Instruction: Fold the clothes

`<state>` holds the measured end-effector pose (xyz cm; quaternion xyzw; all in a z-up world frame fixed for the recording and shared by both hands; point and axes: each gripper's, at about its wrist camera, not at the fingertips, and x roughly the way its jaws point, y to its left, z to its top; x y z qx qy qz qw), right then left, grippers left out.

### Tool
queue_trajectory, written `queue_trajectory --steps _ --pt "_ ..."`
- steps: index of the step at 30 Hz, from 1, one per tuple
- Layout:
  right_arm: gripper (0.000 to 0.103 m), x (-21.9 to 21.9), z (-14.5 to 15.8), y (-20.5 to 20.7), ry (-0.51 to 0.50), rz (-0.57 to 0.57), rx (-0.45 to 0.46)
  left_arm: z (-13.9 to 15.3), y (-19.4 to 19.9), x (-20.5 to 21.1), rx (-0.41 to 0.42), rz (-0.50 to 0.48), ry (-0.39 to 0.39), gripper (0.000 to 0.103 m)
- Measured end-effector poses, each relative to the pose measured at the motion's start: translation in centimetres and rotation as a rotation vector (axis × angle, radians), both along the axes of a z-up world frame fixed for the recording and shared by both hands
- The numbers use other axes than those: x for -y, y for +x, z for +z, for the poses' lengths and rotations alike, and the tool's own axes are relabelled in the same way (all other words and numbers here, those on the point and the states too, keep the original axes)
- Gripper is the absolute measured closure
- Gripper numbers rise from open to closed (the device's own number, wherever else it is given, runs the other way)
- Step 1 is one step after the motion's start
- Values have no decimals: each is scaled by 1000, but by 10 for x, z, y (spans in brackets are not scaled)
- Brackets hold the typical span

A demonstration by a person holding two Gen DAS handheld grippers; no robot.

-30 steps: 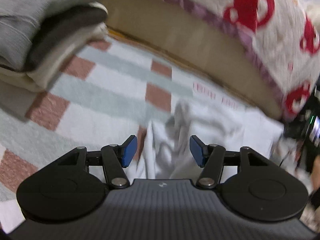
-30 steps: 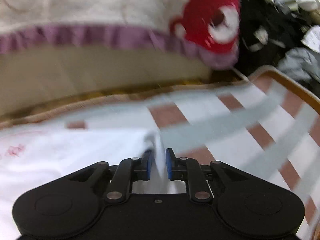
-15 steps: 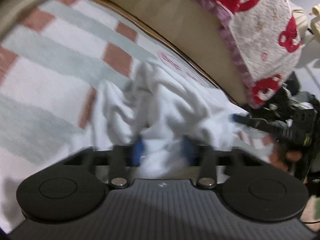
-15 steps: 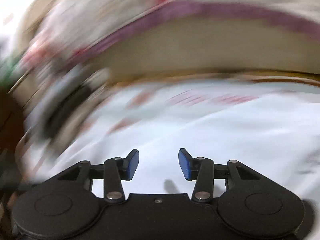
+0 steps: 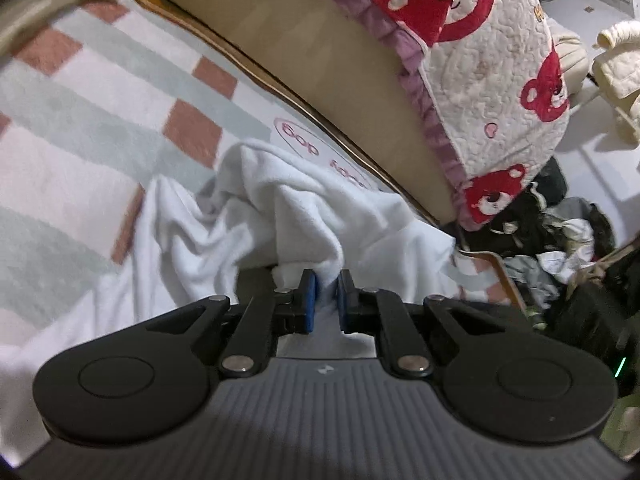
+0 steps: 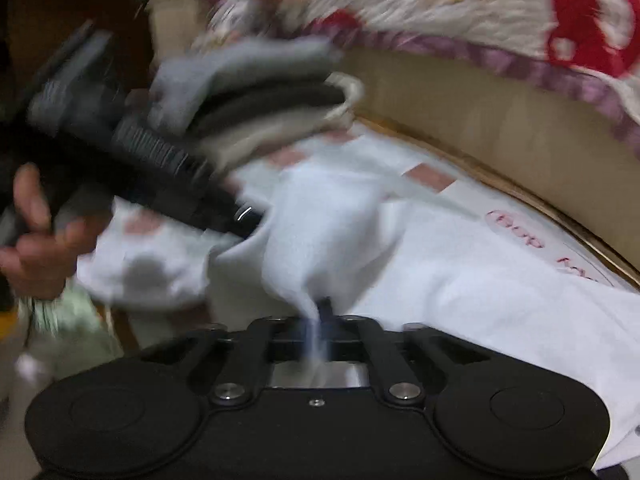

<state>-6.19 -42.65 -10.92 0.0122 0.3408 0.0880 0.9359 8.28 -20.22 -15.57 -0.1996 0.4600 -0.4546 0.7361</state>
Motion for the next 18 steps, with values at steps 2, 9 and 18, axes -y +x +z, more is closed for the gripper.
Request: queue_trajectory --steps 2,9,18 --pt "100 31 6 0 77 -119 25 4 -4 -3 46 19 30 87" --pt "100 110 -5 2 147 -438 -35 8 -26 6 155 -43 90 56" --pt "98 139 -4 -11 384 -468 41 -2 -11 55 233 -153 131 89"
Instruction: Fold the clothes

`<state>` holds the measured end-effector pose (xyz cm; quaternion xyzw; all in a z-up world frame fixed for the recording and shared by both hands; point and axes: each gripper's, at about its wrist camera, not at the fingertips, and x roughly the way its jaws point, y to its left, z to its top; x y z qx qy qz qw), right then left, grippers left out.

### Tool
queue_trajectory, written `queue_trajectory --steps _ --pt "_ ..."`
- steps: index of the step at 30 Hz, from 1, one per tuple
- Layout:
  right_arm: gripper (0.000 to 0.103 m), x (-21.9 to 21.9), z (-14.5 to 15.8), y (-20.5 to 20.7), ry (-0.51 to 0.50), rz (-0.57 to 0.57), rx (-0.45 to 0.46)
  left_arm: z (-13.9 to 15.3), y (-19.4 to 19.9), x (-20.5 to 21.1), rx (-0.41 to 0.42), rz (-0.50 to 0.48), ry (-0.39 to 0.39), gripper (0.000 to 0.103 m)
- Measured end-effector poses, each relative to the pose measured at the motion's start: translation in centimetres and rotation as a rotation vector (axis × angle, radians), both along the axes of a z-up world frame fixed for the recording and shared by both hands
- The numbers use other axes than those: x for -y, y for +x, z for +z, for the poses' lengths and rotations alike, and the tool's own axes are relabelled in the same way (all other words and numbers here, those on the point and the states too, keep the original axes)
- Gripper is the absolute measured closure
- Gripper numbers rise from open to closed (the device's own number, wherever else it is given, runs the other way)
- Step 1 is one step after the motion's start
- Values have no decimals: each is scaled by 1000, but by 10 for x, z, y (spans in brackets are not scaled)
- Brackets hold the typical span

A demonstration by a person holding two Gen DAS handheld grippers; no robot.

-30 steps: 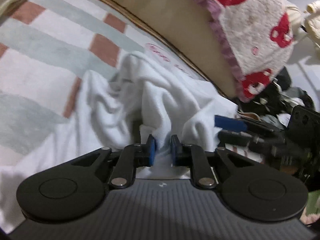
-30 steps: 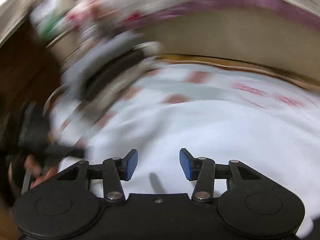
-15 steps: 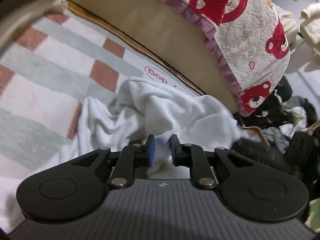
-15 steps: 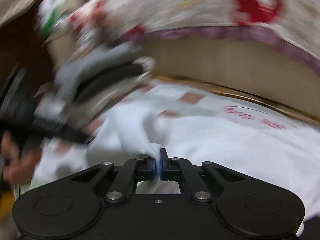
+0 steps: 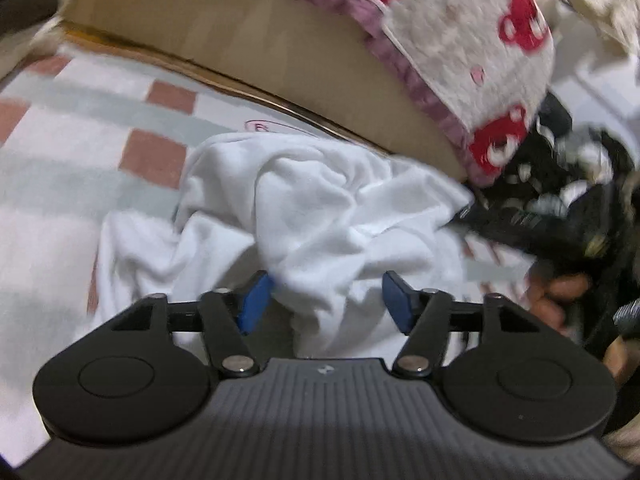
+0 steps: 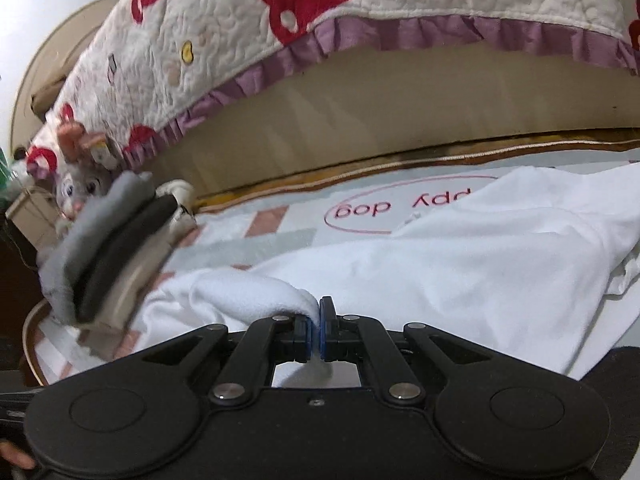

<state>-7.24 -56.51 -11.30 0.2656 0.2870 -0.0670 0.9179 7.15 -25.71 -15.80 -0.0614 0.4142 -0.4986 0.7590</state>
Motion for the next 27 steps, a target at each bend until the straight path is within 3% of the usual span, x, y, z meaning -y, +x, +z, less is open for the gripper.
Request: queue_trajectory --steps 1,3,7,9,10,13,16,21,24,27 --pt "94 3 1 -1 21 5 19 -1 1 7 40 -16 33 98" --pt "90 6 -2 3 59 14 29 6 1 13 117 -12 67 98" --pt "83 10 -9 6 98 23 0 47 -1 -10 169 73 -68 98" --pt "35 11 -13 8 128 7 -26 65 -6 -21 218 96 -104 98" --pt "32 10 -14 8 143 -2 -29 69 -9 -23 243 95 -104 98" --pt "33 6 -11 3 151 -17 -3 72 -13 -24 239 102 -104 98" --pt "33 -3 1 -12 130 -30 44 60 -7 -26 169 160 -79 98" --pt "34 -41 18 -24 193 176 164 31 6 -32 70 269 12 96" --pt "34 -76 13 -16 137 327 88 21 6 -41 57 298 33 96" --pt "36 -109 -4 -3 -68 355 -89 19 0 -56 27 338 54 91"
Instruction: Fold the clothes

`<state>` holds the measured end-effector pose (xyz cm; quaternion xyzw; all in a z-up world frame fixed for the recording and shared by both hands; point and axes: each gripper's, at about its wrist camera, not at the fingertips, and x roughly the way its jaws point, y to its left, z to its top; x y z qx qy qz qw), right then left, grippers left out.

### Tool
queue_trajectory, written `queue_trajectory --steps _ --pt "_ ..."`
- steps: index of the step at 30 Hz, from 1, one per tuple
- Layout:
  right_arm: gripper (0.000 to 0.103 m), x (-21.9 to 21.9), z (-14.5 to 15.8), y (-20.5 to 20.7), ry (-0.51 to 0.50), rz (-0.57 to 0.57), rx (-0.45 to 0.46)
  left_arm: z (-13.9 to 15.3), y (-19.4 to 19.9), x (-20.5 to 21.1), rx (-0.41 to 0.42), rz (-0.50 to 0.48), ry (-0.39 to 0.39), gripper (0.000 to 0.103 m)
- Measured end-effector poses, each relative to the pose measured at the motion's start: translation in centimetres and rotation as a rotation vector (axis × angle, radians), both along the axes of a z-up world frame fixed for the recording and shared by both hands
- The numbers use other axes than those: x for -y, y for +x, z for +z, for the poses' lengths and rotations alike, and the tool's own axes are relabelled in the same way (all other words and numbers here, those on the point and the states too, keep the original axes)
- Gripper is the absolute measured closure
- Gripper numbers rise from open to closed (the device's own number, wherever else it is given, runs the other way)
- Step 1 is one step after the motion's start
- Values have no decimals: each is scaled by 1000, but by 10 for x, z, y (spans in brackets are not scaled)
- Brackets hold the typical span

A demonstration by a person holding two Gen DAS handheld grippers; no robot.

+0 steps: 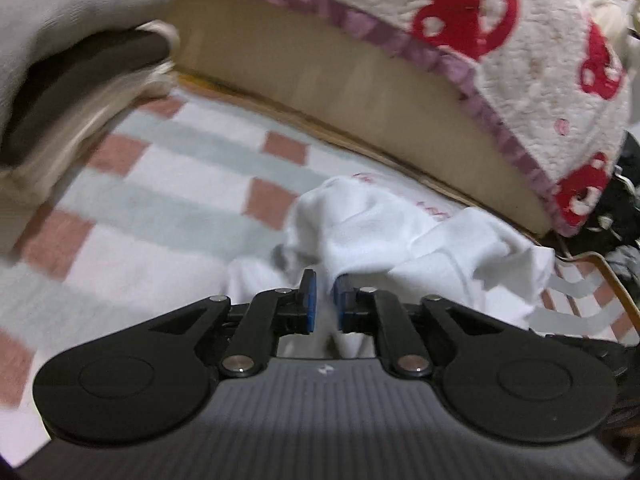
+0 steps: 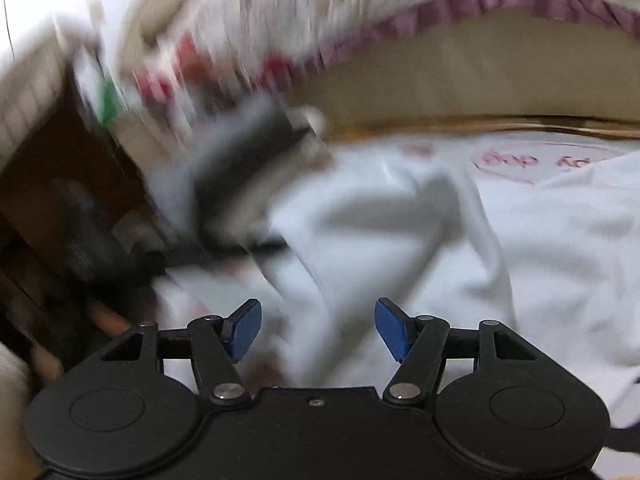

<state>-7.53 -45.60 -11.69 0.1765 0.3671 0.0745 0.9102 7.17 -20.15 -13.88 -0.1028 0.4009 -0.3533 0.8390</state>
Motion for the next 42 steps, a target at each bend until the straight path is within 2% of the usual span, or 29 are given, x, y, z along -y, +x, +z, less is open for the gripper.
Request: queue_trajectory --steps 3,4,5,7,10,12,16,17,18,20,21,22,23,24,25,26,27,31,34,36,37,40,41,42 --pt "36 -7 -14 10 -296 -130 -84 5 -17 -11 2 -55 -56 91" --pt "36 0 -15 11 -343 -190 -96 7 -24 -10 18 -95 -59 91" --pt "36 11 -14 12 -332 -248 -103 9 -32 -6 36 -138 -59 89" --pt "36 33 -13 13 -289 -350 -114 11 -46 4 73 -229 -54 81" --pt "36 64 -13 8 -104 -418 -109 9 -62 21 86 -358 -75 63" --pt "36 83 -13 4 14 -451 -108 4 -67 33 90 -394 -63 52" --pt "35 85 -23 2 188 -401 -121 -14 -62 64 117 -388 56 49" --pt "35 82 -27 3 218 -370 -133 -19 -57 71 102 -398 65 44" --pt "35 79 -31 5 241 -340 -147 -24 -52 78 91 -402 77 33" --pt "35 68 -38 12 231 -297 -190 -33 -43 85 91 -376 118 31" --pt "35 63 -42 15 218 -278 -213 -38 -39 89 91 -363 138 35" --pt "34 57 -47 19 203 -267 -233 -42 -35 92 93 -349 157 43" --pt "35 53 -52 22 186 -271 -252 -42 -32 91 100 -334 174 71" --pt "38 50 -57 25 169 -279 -267 -40 -29 88 115 -318 187 90" --pt "45 49 -59 26 154 -289 -267 -35 -29 82 138 -300 186 91" --pt "74 50 -59 26 143 -306 -257 -29 -30 76 162 -277 182 92" --pt "85 51 -58 25 132 -322 -247 -21 -31 68 189 -242 172 92" --pt "93 54 -40 14 133 -355 -164 13 -35 34 277 -137 120 93" --pt "96 49 -12 -5 113 -332 -83 44 -39 13 321 -131 78 95" --pt "97 47 15 -17 82 -309 -8 63 -43 6 346 -143 51 98" --pt "97 48 31 -24 60 -307 35 74 -45 1 358 -151 24 103" --pt "97 59 85 -41 -30 -330 130 105 -50 -14 425 -159 -24 103" --pt "97 61 102 -45 -46 -314 153 114 -50 -20 435 -163 -42 103" --pt "97 61 116 -48 -42 -278 167 119 -46 -28 407 -170 -64 103"
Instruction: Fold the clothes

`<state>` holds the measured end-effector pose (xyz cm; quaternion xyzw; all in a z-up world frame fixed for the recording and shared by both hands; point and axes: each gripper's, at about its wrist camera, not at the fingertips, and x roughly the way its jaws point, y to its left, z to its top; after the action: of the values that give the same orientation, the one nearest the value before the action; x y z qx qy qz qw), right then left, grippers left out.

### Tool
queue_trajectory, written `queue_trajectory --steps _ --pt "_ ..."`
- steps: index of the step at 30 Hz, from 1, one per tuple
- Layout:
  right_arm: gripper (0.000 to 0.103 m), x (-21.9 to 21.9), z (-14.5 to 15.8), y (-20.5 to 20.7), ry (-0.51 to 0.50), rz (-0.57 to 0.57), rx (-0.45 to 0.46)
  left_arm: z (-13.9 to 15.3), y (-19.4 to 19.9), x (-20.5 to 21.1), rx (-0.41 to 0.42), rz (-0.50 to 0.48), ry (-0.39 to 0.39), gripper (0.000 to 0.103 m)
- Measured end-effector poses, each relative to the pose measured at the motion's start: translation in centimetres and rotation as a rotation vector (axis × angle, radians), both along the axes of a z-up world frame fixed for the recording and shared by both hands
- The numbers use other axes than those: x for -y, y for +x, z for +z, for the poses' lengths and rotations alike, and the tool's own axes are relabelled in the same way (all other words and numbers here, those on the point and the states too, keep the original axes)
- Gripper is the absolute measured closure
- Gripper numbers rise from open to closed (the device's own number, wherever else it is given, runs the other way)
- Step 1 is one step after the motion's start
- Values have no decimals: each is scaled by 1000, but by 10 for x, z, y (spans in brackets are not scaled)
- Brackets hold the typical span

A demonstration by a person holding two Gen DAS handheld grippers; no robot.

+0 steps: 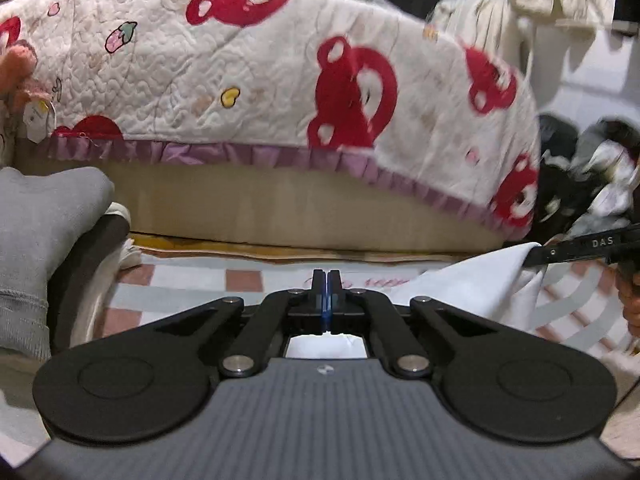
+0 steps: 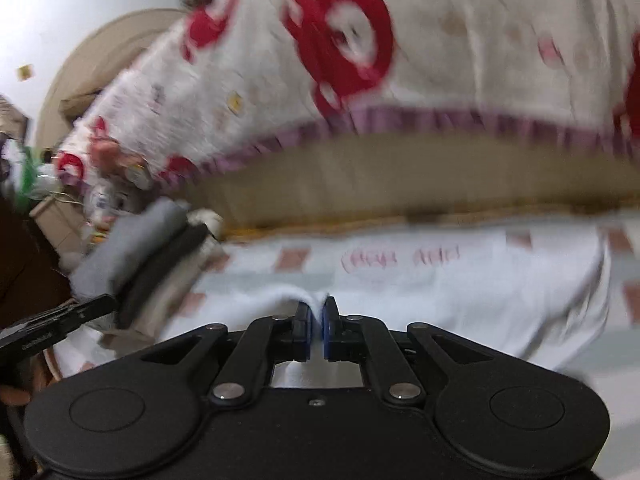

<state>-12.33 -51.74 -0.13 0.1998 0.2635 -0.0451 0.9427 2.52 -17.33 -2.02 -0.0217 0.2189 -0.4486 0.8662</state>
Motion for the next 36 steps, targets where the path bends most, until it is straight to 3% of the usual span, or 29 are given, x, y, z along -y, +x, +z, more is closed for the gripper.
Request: queue_trajectory --steps 4,9,11,13,17,19,21,22,23,26,27,31,34,36 --pt "97 -17 25 -14 85 210 -25 -7 12 -22 -133 -12 -7 103" --pt "95 -67 -19 -34 330 461 -241 -46 22 -33 -300 15 2 96" --pt "95 -96 -41 -41 293 525 -365 -64 27 -33 -368 23 1 89" --pt "95 -112 -56 -41 199 565 -458 -80 31 -27 -418 13 8 75" --pt "90 -106 -68 -24 113 528 -556 -107 37 -5 -491 -27 32 69" --pt "83 -94 -58 -19 136 498 -507 -113 37 8 -481 -51 19 60" --pt "55 -81 -39 -16 174 464 -412 -119 37 20 -480 -93 -10 56" --pt "50 -73 -29 -13 201 437 -350 -123 38 27 -489 -124 -22 56" --pt "47 -65 -20 -7 232 403 -294 -130 40 37 -514 -172 -23 60" --pt "44 -49 -7 21 316 331 -174 -148 32 61 -537 -286 20 102" --pt "43 -45 -6 33 332 314 -149 -150 24 63 -527 -311 16 102" --pt "43 -58 -22 81 183 261 -169 -158 -11 63 -561 -404 -14 102" --pt "41 -80 -48 112 15 306 -218 -165 -22 59 -563 -364 44 102" --pt "41 -98 -71 132 -103 355 -282 -164 -30 54 -489 -353 109 102"
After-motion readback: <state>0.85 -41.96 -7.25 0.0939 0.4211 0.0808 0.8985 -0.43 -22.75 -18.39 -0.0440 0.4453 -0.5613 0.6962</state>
